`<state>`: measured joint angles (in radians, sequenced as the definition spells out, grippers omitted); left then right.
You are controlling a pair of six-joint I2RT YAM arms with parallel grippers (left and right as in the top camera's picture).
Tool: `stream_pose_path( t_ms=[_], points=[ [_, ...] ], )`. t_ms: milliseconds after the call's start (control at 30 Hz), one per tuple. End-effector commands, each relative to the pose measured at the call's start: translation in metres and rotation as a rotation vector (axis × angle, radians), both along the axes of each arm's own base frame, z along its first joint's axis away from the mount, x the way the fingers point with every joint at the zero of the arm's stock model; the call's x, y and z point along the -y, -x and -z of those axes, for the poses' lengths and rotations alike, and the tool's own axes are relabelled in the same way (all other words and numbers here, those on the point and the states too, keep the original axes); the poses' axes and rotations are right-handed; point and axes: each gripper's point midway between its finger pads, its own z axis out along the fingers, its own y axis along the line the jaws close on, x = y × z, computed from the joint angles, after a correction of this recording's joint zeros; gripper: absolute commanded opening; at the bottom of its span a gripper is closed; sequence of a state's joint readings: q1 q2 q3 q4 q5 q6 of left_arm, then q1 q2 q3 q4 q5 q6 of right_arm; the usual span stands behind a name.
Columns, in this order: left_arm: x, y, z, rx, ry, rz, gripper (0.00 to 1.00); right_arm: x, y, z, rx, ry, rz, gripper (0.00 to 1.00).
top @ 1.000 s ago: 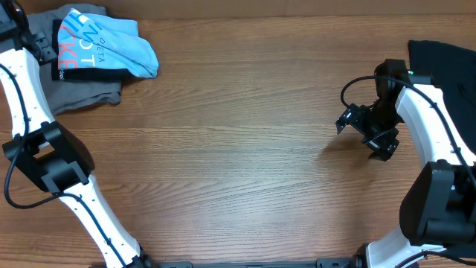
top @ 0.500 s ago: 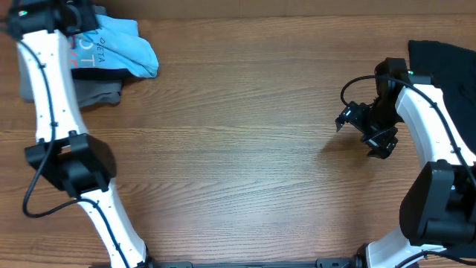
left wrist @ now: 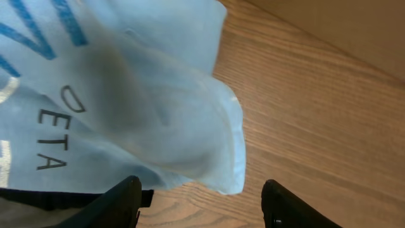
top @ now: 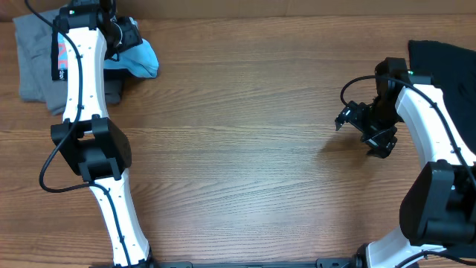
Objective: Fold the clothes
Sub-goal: 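Release the shirt on the stack and adjust it with the left gripper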
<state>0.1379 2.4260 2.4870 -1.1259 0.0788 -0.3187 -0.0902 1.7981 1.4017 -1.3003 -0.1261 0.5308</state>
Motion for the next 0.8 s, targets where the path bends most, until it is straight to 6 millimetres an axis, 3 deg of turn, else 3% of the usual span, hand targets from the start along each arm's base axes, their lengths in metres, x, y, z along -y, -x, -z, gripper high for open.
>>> stream_pose_path(
  t_ms=[0, 233, 567, 667, 767],
  points=[
    [-0.017, 0.002, 0.001, -0.005, -0.006, -0.13, 0.64, 0.0, -0.008, -0.016, 0.064, 0.003, -0.007, 1.0],
    [-0.029, -0.011, 0.031, -0.012, -0.007, -0.153, 0.65, 0.0, -0.007, -0.016, 0.06, 0.003, -0.015, 1.0],
    [-0.044, -0.02, 0.027, 0.04, -0.017, -0.176, 0.57, 0.0, -0.006, -0.016, 0.059, 0.002, -0.03, 1.0],
    [-0.045, -0.025, 0.024, 0.063, -0.023, -0.178, 0.44, 0.0, -0.005, -0.016, 0.058, 0.002, -0.03, 1.0],
    [-0.048, -0.034, 0.018, 0.107, -0.027, -0.18, 0.2, 0.0, -0.003, -0.016, 0.05, 0.001, -0.03, 1.0]
  ],
)
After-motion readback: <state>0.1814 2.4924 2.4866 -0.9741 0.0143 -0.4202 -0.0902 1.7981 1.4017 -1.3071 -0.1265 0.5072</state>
